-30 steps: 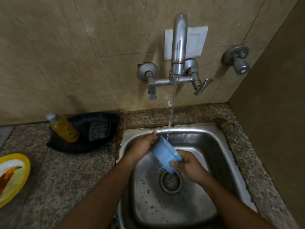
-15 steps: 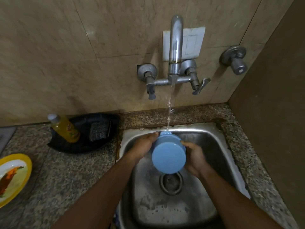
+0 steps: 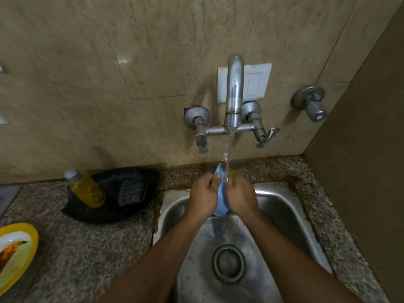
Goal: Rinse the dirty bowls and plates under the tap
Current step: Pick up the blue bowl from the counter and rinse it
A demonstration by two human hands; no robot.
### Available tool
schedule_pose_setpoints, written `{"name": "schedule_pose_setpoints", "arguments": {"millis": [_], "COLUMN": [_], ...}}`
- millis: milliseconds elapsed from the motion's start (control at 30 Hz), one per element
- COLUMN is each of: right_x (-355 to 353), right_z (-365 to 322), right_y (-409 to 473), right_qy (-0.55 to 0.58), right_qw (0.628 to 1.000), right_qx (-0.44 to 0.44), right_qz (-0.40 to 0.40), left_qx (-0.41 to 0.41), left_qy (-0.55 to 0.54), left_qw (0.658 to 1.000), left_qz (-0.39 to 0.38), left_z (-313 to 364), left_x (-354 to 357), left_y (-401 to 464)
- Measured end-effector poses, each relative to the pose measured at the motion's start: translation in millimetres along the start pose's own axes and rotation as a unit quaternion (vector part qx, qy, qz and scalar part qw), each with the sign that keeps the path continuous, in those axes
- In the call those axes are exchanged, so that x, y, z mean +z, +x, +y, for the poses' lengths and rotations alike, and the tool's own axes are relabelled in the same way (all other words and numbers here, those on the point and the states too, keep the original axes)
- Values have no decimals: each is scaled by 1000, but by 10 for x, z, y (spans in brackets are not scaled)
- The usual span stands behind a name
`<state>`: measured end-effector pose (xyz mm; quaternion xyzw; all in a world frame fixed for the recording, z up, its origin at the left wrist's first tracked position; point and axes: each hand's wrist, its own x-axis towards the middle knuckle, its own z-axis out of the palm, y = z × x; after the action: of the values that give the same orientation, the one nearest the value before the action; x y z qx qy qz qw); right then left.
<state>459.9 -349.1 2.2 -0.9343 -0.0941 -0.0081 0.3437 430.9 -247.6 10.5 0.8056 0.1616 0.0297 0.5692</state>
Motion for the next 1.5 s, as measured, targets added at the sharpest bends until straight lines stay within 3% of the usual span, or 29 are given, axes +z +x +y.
{"name": "schedule_pose_setpoints", "arguments": {"millis": [67,167,233,267,333,467,533,600,633,700,867,1033,1100,1133,1167,1200,1233,1267,1333,1367,1433,1500], "right_x": [19,106,8,-16,-40,30,16,-91,-124,-240,-260,-74,-67,-34,10,37,57,88,-18,-109,-190,-178], "right_z": [-30,-33,77,138,133,-84,50,22,53,52,119,13,-4,-5,-9,-8,-21,22,29,-7,-10,-97], "right_y": [43,-122,-93,23,162,-241,-242,-7,88,63,-166,-85,-22,-12,-34,-87,-161,-197,-170,-119,76,79], "right_qy": [-68,-71,-35,-36,-34,29,119,327,414,494,584,604,591,558,476,315,141,2,-71,-59,48,46], "right_qw": [998,990,998,997,989,998,993,934,884,815,743,709,723,763,840,938,990,992,979,986,998,998], "right_qx": [-6,-92,-58,2,85,-51,-22,131,199,279,308,360,356,326,259,143,6,-114,-189,-152,2,32], "right_qz": [0,75,3,-63,-117,31,3,-59,-90,-121,-110,-61,-33,-13,11,25,30,48,35,18,-33,-22], "left_qx": [3,-29,-44,-51,-65,-85,-101,-133,-154,-187,-199,-220,-198,-188,-182,-177,-172,-170,-178,-178,-179,-176], "left_qy": [-4,-81,-90,-97,-101,-156,-165,-191,-216,-280,-347,-344,-330,-313,-296,-278,-262,-247,-230,-224,-206,-219], "left_qw": [1000,996,995,994,993,984,981,972,963,938,908,898,916,926,935,941,947,951,955,957,962,959], "left_qz": [2,-7,-14,-14,-23,-19,-26,-34,-45,-81,-126,-161,-116,-91,-77,-71,-73,-72,-60,-51,-34,-22], "left_z": [13,35,8,-6,-3,87,113,136,149,175,333,303,271,254,259,260,269,283,268,264,301,346], "left_x": [8,-28,-9,12,43,-61,-59,-36,-36,-93,-239,-224,-202,-185,-165,-142,-128,-120,-97,-84,-59,-49], "left_y": [-13,-45,-102,-129,-156,-44,-37,-60,-67,-48,56,-64,-70,-53,-38,-18,-14,-14,-18,-23,-41,-9]}}
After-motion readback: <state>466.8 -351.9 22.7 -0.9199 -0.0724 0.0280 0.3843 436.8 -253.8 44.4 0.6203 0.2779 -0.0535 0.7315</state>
